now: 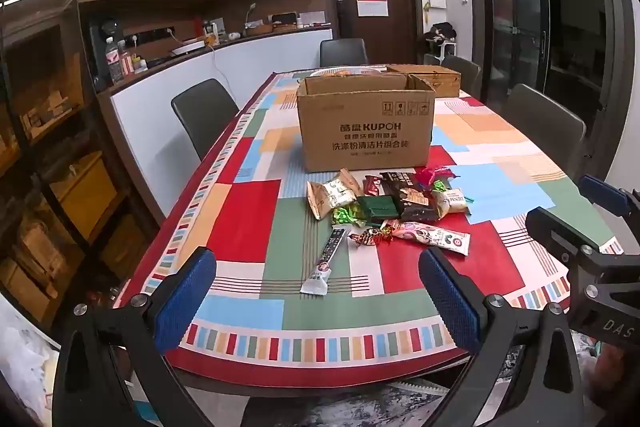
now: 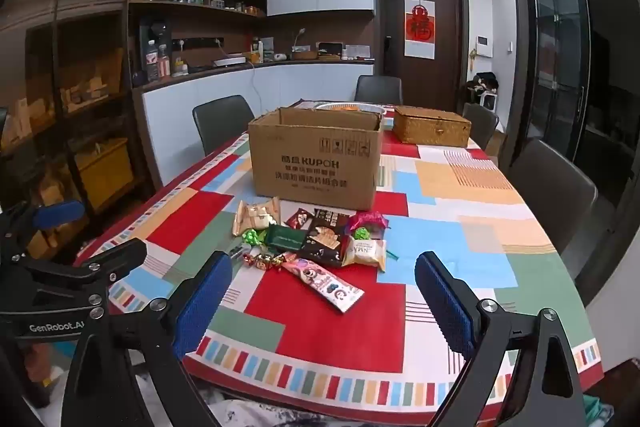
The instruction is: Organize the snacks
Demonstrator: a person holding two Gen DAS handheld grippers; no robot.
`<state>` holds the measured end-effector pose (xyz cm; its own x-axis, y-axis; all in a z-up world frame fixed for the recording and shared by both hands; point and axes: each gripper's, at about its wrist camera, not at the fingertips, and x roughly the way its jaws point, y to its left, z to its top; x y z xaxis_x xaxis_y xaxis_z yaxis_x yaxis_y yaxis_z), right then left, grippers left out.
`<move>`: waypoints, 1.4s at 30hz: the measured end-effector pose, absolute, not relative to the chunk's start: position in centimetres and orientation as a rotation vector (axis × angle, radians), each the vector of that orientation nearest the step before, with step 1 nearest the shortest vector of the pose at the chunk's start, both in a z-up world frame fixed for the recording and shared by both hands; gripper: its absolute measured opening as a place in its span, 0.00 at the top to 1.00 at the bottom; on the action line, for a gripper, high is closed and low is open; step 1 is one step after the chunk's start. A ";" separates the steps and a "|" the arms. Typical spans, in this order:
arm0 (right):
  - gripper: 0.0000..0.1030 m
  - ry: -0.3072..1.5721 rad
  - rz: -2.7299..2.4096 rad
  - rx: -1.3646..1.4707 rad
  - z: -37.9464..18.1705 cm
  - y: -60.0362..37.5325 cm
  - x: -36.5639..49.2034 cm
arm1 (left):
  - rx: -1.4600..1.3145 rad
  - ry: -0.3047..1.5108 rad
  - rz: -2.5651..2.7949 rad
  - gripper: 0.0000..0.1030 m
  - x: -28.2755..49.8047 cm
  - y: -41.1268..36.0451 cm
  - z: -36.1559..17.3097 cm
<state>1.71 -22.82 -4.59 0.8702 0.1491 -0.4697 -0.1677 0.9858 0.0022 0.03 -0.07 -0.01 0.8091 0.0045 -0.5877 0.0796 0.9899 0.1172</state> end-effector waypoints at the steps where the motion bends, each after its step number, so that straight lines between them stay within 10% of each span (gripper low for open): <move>1: 0.09 0.491 0.167 -0.034 -4.5 -22.8 1.7 | 0.138 0.629 -0.041 0.00 0.0 -0.1 0.0; 42: 0.09 0.514 0.171 -0.042 -4.5 -22.8 1.9 | 0.094 0.608 -0.022 0.00 -0.2 0.4 0.1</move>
